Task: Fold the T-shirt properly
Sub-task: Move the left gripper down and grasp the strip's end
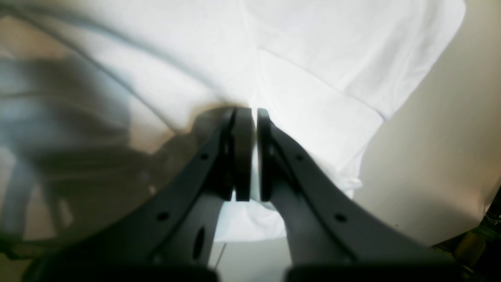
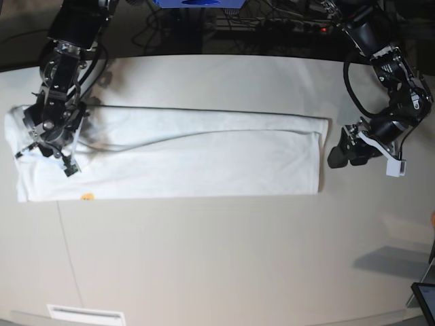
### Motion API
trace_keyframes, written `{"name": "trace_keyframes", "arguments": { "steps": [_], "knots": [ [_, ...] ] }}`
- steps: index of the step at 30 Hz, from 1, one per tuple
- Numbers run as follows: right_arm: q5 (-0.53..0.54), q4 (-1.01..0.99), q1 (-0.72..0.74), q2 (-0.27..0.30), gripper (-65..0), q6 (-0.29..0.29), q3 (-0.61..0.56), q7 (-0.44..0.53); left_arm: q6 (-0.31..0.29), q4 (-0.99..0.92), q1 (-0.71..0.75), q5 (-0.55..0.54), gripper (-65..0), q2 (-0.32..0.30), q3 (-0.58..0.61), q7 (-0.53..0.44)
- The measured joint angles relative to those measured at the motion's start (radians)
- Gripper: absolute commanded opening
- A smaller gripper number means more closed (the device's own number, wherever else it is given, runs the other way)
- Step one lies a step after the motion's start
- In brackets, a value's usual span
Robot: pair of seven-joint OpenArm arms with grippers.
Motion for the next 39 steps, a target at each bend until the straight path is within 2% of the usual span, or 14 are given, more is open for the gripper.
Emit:
{"name": "trace_keyframes", "arguments": {
  "steps": [2,6,10,23,28,30,34,35,37,39],
  "knots": [
    [0.000,0.000,0.000,0.000,-62.0,0.000,0.000,0.000,0.000,-0.002,-0.003,0.013,-14.6,0.000,0.023,-0.002],
    [0.000,0.000,0.000,0.000,-62.0,0.000,0.000,0.000,0.000,-0.007,-0.034,0.126,-14.9,0.006,0.085,-0.003],
    [0.000,0.000,0.000,0.000,-62.0,0.000,0.000,0.000,-0.003,-0.069,-0.033,0.192,-14.9,0.020,0.083,-0.008],
    [0.000,0.000,0.000,0.000,-62.0,0.000,0.000,0.000,-0.018,-0.164,-0.065,0.142,-14.9,0.053,0.080,-0.052],
    [0.000,0.000,0.000,0.000,-62.0,0.000,0.000,0.000,-0.018,-0.166,-0.081,0.142,-15.1,0.073,0.184,-0.063],
    [0.000,0.000,0.000,0.000,-62.0,0.000,0.000,0.000,-0.018,-0.166,-0.080,0.130,-15.1,0.094,0.186,-0.069],
    [0.000,0.000,0.000,0.000,-62.0,0.000,0.000,0.000,-0.019,-0.166,-0.077,0.128,-15.8,0.097,0.196,-0.087],
    [0.000,0.000,0.000,0.000,-62.0,0.000,0.000,0.000,-0.019,-0.166,-0.077,0.128,-17.5,0.097,0.196,-0.089],
    [0.000,0.000,0.000,0.000,-62.0,0.000,0.000,0.000,-0.018,-0.168,-0.078,0.142,-27.4,0.096,0.195,-0.090],
    [0.000,0.000,0.000,0.000,-62.0,0.000,0.000,0.000,-0.016,-0.170,-0.075,0.153,-44.0,0.093,0.195,-0.082]
  ]
}}
